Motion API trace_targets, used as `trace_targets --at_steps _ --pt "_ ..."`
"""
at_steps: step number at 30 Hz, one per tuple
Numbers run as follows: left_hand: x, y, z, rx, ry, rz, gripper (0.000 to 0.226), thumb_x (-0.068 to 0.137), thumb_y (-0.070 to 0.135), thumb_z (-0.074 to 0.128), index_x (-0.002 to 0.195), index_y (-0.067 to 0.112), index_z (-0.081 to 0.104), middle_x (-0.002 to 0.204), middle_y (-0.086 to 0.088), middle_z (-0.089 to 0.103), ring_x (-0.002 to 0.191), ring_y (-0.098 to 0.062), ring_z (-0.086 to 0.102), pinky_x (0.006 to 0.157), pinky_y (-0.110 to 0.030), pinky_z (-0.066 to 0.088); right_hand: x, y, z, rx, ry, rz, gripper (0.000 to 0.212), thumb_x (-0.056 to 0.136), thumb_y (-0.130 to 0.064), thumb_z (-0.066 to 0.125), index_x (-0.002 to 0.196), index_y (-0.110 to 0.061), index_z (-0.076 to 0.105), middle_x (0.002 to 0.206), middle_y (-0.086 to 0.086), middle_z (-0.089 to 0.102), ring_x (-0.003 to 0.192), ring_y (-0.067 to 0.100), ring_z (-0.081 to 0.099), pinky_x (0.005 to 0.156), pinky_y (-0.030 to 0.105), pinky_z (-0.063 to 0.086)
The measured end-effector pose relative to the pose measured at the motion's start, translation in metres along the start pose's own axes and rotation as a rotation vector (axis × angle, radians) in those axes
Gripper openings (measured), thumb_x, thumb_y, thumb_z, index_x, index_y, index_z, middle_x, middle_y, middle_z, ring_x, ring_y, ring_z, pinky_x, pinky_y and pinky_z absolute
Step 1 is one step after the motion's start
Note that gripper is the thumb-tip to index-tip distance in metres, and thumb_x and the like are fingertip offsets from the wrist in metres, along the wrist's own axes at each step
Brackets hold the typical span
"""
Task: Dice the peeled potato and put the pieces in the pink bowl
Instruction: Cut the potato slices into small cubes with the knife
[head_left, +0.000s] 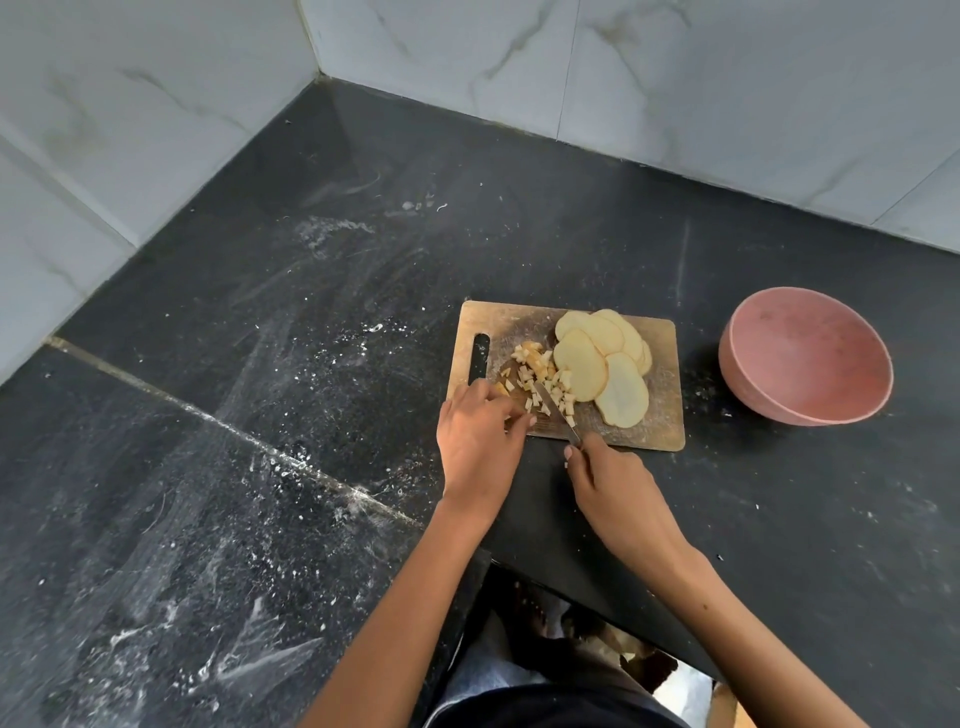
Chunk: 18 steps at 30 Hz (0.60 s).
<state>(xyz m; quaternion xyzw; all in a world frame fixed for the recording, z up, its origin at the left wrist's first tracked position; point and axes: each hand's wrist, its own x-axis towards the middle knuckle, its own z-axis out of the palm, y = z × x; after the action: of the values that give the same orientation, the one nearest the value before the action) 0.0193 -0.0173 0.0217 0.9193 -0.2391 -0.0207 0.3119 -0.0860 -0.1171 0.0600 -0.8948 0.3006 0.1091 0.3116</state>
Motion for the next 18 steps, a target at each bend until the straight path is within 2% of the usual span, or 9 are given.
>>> trace_targets --at_steps 3,6,10,14,18 --pt "0.002 -0.002 0.000 -0.030 -0.011 -0.017 0.007 0.076 0.018 0.079 0.082 0.016 0.077 0.083 0.004 0.060 0.085 -0.017 0.056 0.077 -0.033 0.045 -0.004 0.004 0.000 -0.046 -0.026 -0.003 0.027 0.102 -0.036 0.032 0.088 -0.017 0.043 0.072 0.002 0.056 0.067 0.021 0.056 0.057 0.035 0.039" --pt "-0.002 -0.004 0.003 -0.014 0.020 0.013 0.006 0.077 0.015 0.078 0.083 0.016 0.078 0.082 0.004 0.060 0.084 -0.018 0.057 0.074 -0.034 0.047 -0.009 0.005 0.002 -0.105 -0.045 -0.020 0.026 0.103 -0.036 0.030 0.088 -0.017 0.040 0.069 -0.002 0.050 0.064 0.021 0.050 0.059 0.033 0.036" --pt "-0.005 -0.002 0.008 0.031 0.041 0.015 0.005 0.079 0.015 0.075 0.082 0.016 0.077 0.082 0.003 0.060 0.086 -0.019 0.057 0.079 -0.034 0.045 -0.010 0.004 0.004 -0.127 -0.066 -0.023 0.024 0.103 -0.035 0.029 0.090 -0.017 0.039 0.067 -0.004 0.045 0.066 0.022 0.048 0.066 0.032 0.035" --pt "-0.004 -0.003 0.007 0.037 0.026 -0.004 0.004 0.080 0.018 0.074 0.081 0.016 0.077 0.082 0.003 0.061 0.089 -0.019 0.056 0.082 -0.033 0.043 -0.005 -0.001 0.010 -0.160 -0.094 0.015 0.026 0.104 -0.034 0.027 0.095 -0.013 0.041 0.085 0.009 0.060 0.083 0.032 0.060 0.066 0.036 0.041" --pt "-0.002 0.000 0.009 0.067 0.037 -0.011 0.002 0.077 0.016 0.075 0.075 0.014 0.076 0.079 0.000 0.060 0.085 -0.023 0.057 0.077 -0.037 0.046 -0.003 -0.008 0.014 -0.210 -0.128 0.049 0.023 0.105 -0.030 0.025 0.100 -0.011 0.038 0.097 0.014 0.062 0.089 0.035 0.060 0.065 0.036 0.039"
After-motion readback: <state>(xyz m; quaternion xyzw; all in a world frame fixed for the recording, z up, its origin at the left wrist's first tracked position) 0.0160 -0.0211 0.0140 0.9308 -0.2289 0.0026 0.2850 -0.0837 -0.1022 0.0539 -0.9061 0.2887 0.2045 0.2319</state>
